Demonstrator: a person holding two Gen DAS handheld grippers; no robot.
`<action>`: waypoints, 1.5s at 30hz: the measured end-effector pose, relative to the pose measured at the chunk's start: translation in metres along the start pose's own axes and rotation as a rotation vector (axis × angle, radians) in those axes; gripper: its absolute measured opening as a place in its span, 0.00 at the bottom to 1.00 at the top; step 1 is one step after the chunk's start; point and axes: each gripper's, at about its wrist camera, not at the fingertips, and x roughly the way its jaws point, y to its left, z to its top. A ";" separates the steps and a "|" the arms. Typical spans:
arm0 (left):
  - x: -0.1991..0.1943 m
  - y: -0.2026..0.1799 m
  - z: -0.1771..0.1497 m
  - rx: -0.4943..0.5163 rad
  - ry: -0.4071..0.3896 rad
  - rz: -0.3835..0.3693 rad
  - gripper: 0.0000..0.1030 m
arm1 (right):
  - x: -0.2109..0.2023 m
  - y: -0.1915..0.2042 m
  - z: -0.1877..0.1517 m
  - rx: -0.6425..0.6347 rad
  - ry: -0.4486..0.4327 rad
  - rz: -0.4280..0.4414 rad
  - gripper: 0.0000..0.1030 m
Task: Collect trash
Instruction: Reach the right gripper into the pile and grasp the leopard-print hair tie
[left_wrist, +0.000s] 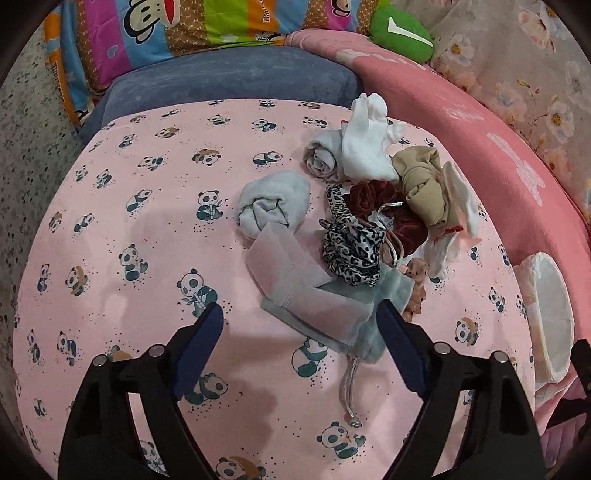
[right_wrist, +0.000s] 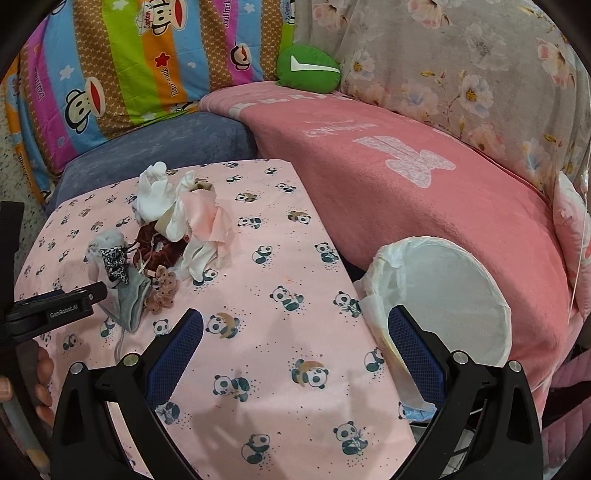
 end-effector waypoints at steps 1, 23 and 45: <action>0.003 0.001 0.001 -0.003 0.008 -0.016 0.63 | 0.003 0.004 0.001 -0.003 0.002 0.010 0.95; -0.022 0.038 0.017 -0.027 -0.034 -0.108 0.03 | 0.050 0.129 0.037 -0.146 0.082 0.325 0.55; 0.019 0.033 0.024 -0.053 0.012 -0.135 0.56 | 0.066 0.109 0.024 -0.038 0.115 0.351 0.07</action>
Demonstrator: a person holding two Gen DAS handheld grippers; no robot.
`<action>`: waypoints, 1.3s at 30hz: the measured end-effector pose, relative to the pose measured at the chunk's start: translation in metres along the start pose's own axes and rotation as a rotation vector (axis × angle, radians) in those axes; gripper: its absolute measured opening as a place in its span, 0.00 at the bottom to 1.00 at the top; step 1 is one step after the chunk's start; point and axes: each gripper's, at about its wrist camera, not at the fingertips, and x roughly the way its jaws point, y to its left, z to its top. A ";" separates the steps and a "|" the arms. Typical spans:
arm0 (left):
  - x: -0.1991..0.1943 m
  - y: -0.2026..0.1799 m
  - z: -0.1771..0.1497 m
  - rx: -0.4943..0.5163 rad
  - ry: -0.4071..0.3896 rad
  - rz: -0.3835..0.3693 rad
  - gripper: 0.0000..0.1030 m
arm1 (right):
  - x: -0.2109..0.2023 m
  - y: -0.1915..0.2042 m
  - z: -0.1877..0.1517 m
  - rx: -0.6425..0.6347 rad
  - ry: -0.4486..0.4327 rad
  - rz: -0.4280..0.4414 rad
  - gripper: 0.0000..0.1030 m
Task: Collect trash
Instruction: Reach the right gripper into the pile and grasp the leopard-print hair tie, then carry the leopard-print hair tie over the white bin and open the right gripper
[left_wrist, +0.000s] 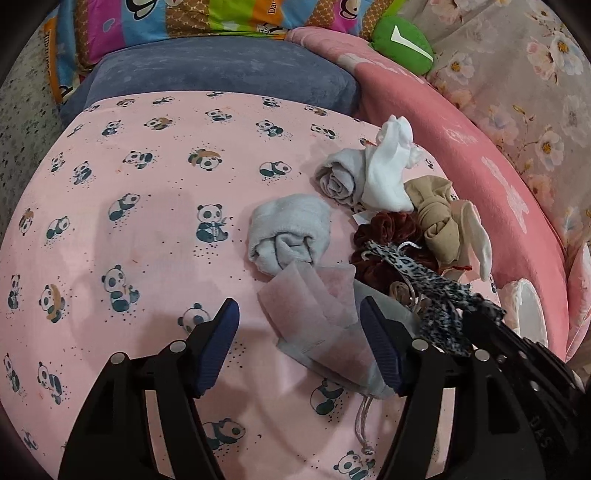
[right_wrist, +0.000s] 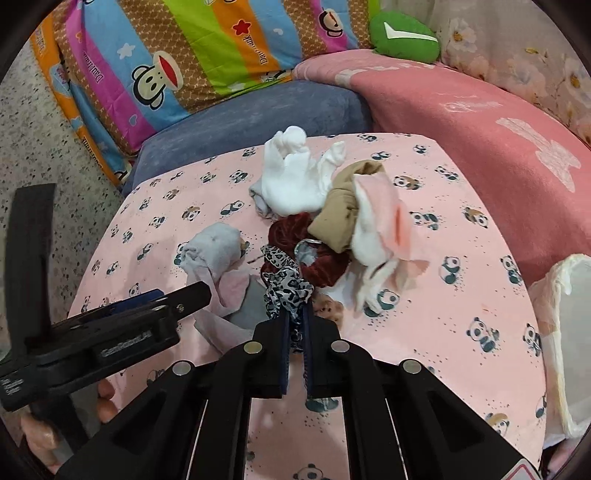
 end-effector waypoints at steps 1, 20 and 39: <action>0.003 -0.003 -0.001 0.010 0.006 -0.002 0.42 | -0.004 -0.003 -0.001 0.005 -0.004 -0.008 0.07; -0.061 -0.067 -0.012 0.127 -0.081 -0.012 0.10 | -0.094 -0.046 -0.021 0.087 -0.127 -0.037 0.07; -0.088 -0.225 -0.043 0.370 -0.127 -0.127 0.10 | -0.188 -0.148 -0.039 0.262 -0.283 -0.099 0.07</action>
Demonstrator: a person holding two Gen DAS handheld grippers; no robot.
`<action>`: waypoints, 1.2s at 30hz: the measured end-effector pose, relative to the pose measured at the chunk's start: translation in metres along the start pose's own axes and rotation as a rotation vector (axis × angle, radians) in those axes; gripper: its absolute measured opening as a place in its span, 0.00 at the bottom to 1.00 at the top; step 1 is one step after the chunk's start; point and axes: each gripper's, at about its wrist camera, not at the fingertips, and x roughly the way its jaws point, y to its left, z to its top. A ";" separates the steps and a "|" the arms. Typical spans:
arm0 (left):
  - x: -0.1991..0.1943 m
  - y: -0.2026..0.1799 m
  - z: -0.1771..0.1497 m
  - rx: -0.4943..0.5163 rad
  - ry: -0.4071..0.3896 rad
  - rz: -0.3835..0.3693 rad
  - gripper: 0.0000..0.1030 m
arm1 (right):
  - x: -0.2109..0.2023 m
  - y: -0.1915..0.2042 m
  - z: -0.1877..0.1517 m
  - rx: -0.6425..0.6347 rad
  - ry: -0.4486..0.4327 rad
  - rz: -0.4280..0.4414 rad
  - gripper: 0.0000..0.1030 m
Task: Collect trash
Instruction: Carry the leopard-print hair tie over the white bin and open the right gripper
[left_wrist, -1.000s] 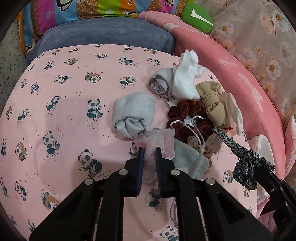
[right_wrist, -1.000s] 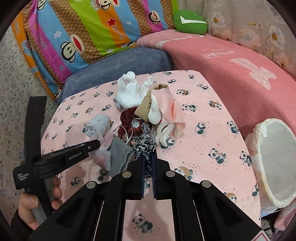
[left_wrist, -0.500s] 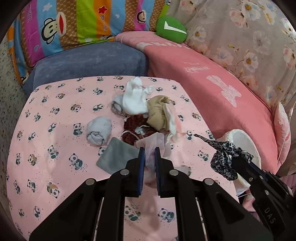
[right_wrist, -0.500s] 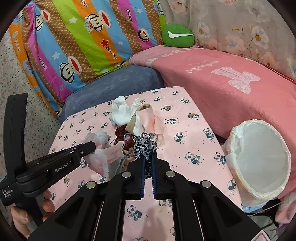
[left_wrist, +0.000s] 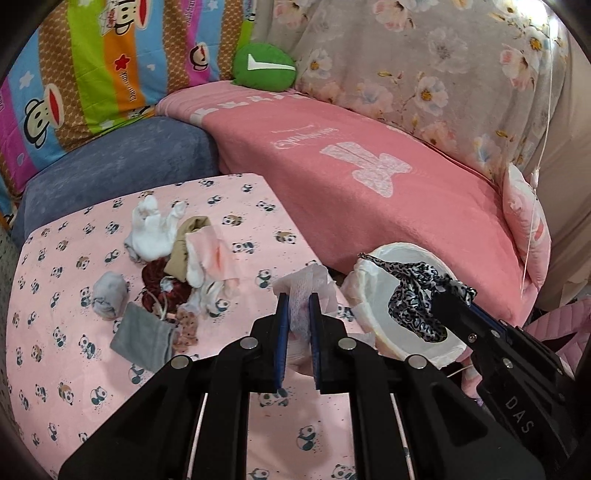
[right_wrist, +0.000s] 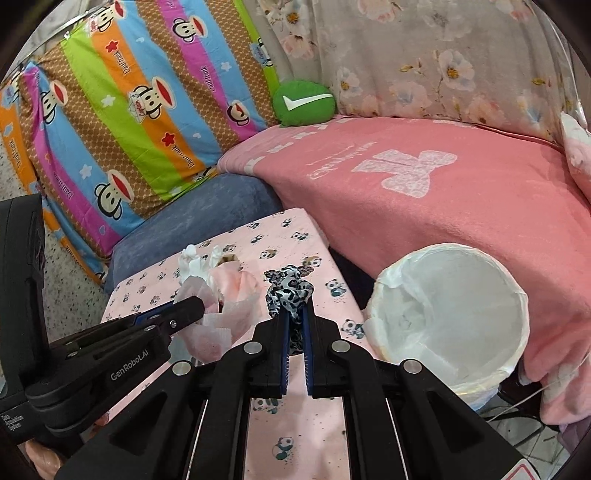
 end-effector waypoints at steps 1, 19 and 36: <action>0.002 -0.007 0.001 0.010 0.001 -0.006 0.10 | -0.003 -0.007 0.002 0.009 -0.005 -0.005 0.07; 0.052 -0.107 0.016 0.133 0.073 -0.144 0.11 | -0.016 -0.137 0.004 0.192 -0.035 -0.130 0.11; 0.066 -0.129 0.022 0.131 0.037 -0.093 0.72 | -0.005 -0.161 0.004 0.213 -0.038 -0.190 0.50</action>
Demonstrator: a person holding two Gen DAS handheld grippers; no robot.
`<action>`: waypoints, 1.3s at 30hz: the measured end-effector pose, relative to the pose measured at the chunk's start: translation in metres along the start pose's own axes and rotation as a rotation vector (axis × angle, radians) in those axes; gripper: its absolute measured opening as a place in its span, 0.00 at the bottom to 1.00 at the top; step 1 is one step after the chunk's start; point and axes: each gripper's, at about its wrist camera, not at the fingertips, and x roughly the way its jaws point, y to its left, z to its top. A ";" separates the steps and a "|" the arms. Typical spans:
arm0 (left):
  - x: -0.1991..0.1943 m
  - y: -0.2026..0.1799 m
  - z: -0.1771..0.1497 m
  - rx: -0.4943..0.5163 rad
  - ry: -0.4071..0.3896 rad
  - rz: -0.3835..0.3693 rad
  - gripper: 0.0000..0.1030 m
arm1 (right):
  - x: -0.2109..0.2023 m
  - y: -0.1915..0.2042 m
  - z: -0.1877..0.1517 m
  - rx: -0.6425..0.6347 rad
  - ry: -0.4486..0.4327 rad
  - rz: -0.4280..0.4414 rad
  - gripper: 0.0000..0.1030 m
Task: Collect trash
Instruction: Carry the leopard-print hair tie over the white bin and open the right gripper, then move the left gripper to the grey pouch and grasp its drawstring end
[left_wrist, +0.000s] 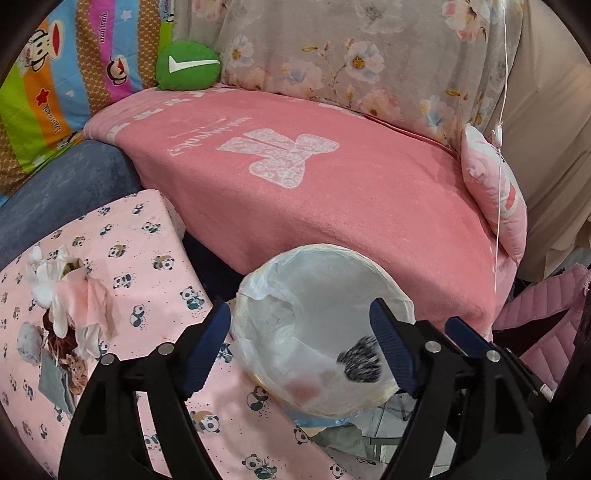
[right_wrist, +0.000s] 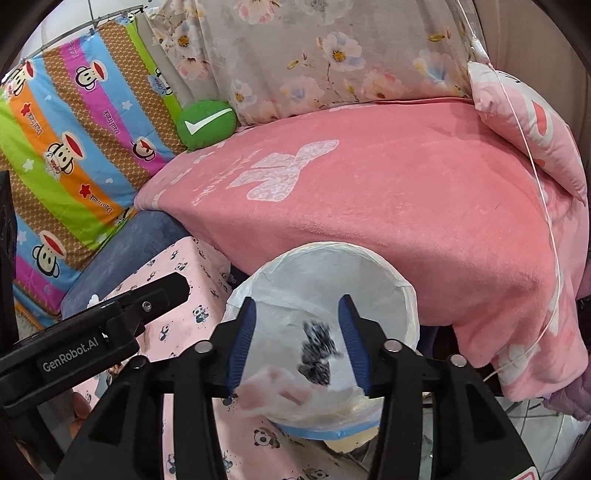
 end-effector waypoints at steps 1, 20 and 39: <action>-0.001 0.003 0.000 -0.002 0.002 0.007 0.72 | 0.000 0.001 0.000 -0.003 0.001 -0.001 0.50; -0.027 0.071 -0.024 -0.146 0.007 0.093 0.72 | -0.011 0.055 -0.022 -0.097 0.018 0.040 0.56; -0.058 0.145 -0.056 -0.269 -0.006 0.175 0.72 | -0.011 0.136 -0.052 -0.233 0.066 0.095 0.57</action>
